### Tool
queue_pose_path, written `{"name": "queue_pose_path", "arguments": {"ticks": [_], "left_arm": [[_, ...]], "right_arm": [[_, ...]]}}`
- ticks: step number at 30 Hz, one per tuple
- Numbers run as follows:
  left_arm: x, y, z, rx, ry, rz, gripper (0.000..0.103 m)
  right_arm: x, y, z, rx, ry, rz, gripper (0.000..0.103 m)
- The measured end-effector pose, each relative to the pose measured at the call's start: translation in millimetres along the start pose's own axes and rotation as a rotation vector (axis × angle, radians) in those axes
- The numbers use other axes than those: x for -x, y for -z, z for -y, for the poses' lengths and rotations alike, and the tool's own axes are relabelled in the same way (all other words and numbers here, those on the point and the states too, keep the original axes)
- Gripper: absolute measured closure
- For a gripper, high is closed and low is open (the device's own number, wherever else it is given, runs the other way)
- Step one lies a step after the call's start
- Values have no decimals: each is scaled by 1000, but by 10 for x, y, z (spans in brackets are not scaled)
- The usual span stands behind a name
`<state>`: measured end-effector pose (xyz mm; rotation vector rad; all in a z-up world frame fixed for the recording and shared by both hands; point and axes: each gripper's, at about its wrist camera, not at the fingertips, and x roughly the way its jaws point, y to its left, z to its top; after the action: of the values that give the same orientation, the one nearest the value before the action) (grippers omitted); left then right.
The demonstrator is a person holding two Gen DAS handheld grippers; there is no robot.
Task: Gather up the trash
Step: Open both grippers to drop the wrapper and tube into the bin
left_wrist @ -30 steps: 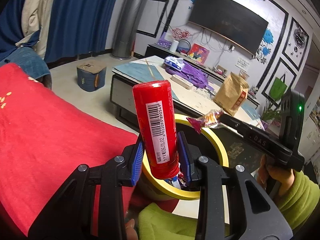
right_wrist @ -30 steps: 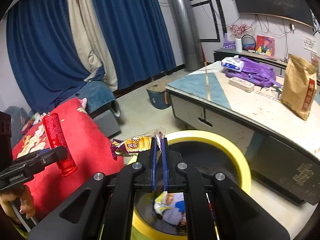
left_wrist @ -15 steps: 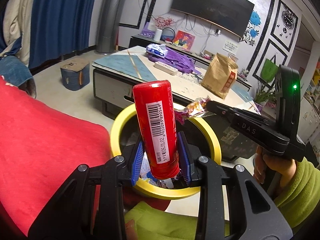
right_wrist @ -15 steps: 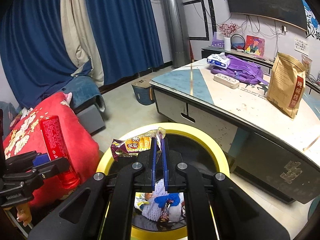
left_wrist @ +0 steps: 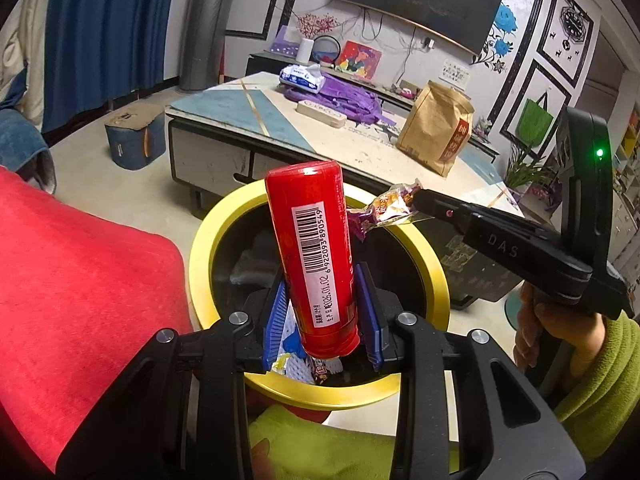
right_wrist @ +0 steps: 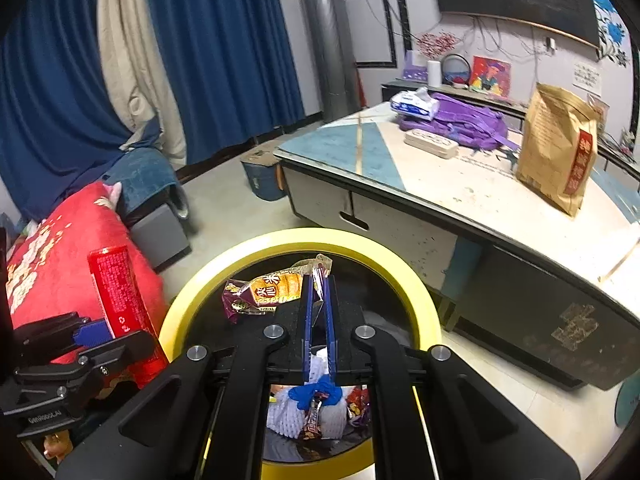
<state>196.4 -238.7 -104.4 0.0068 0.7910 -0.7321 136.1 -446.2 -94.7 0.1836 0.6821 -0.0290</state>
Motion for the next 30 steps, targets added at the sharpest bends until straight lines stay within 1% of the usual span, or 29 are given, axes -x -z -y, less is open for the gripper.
{"name": "queue_pose_path", "arguments": {"ticks": [8,15,17,18,19,20,21,22,23,24,25,26,28,29,30], "left_arm": [[-147,1,38,-10,0,-30,77],[-194,1,-13,22,-2,-48,77],[-198,-14,-40,34,-10,-50,67],[-190,-14,-55,41,-13,-50,57],[-178,-12,-71,52,-14,-49,54],[-161,-14,-93,64,-11,-48,54],[-146,-18,-112,72,-12,-47,52],[-134,-24,-130,78,-18,-48,46],[-119,-20,-141,82,-25,-48,43],[-96,-21,-159,90,-35,-49,36],[-69,-20,-174,96,-43,-47,28],[-42,-20,-190,101,-49,-46,24],[39,-14,-215,104,-70,-43,13],[82,0,-232,104,-80,-41,11],[127,13,-245,104,-90,-40,11]], "right_arm": [[-51,15,115,-44,3,-10,95],[-68,18,121,-59,-3,-22,93],[-74,19,120,-59,-2,-26,88],[-71,16,120,-59,-2,-26,84],[-64,12,118,-58,-1,-24,80],[-63,12,119,-58,-1,-21,78],[-56,10,118,-57,0,-18,74],[-48,7,118,-57,3,-16,72],[-39,4,120,-58,3,-15,70],[-28,0,118,-60,3,-15,68],[-14,-4,111,-59,2,-16,63],[-1,-1,110,-57,4,-15,60],[55,8,102,-56,10,-8,44],[84,16,97,-59,11,-7,40],[120,30,94,-63,10,-9,33]]}}
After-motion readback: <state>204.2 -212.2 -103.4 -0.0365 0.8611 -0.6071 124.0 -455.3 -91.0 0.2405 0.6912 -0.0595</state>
